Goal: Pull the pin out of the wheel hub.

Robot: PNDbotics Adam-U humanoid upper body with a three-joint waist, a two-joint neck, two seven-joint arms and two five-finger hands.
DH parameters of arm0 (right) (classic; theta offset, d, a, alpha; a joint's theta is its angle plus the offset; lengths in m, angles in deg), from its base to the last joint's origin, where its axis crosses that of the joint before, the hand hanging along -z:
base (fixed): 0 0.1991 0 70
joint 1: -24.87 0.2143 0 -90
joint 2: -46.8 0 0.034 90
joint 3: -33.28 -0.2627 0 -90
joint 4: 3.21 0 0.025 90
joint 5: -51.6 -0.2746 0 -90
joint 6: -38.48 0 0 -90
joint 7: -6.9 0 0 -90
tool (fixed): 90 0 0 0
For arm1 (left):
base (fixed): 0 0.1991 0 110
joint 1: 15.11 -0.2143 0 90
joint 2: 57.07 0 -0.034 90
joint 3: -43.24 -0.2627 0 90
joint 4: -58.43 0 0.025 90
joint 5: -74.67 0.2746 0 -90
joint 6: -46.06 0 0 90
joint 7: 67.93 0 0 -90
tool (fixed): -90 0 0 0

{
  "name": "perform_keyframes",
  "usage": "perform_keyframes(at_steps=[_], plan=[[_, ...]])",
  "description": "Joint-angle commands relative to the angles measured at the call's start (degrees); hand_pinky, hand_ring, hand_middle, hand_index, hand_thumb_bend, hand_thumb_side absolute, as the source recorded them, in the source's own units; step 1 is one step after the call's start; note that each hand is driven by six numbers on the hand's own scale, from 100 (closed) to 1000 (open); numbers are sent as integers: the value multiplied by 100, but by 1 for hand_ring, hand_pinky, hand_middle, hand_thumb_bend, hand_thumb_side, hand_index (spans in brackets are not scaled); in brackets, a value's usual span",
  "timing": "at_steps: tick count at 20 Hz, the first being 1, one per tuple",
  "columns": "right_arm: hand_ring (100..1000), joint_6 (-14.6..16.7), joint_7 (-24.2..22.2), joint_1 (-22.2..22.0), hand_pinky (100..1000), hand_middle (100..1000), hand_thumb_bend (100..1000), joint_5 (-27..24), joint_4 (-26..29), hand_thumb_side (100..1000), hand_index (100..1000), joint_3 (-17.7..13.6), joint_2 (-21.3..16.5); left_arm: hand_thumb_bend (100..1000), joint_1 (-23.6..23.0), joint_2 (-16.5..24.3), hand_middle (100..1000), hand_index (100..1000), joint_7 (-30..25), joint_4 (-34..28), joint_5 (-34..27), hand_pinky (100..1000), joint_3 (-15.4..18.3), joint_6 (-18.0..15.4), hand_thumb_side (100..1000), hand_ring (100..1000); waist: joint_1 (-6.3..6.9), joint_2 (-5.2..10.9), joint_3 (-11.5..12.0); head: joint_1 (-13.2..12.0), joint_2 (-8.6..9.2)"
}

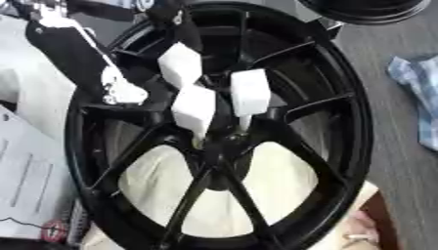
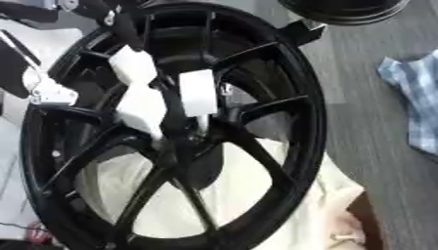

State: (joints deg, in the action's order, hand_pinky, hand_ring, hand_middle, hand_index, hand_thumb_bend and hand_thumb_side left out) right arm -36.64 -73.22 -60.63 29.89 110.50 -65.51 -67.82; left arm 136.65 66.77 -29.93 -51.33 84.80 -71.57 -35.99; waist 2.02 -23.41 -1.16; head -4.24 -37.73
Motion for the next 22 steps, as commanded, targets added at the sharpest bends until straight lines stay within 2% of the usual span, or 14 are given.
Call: perform_keyframes(at_steps=[1,7,14,22], plan=[[790,-23,6,6,901,614,100,42,89,536,704,-37,-112,278,145,147,814,879,3,-57,-66,858,167,-5,272,843,-22,83,-3,-24,-20],[790,-53,-7,52,901,614,100,83,89,539,704,2,-79,263,195,92,828,881,3,131,-62,875,193,71,289,867,-29,-2,-30,-52,58],[790,-46,-26,125,901,614,100,118,89,540,704,26,-35,252,246,-10,809,877,3,422,48,873,175,12,290,862,-52,-137,-100,-147,185],[791,-80,-22,180,901,614,100,147,89,546,704,52,25,254,226,-44,808,874,3,604,140,872,97,-45,283,861,-51,-241,-93,-253,245]])
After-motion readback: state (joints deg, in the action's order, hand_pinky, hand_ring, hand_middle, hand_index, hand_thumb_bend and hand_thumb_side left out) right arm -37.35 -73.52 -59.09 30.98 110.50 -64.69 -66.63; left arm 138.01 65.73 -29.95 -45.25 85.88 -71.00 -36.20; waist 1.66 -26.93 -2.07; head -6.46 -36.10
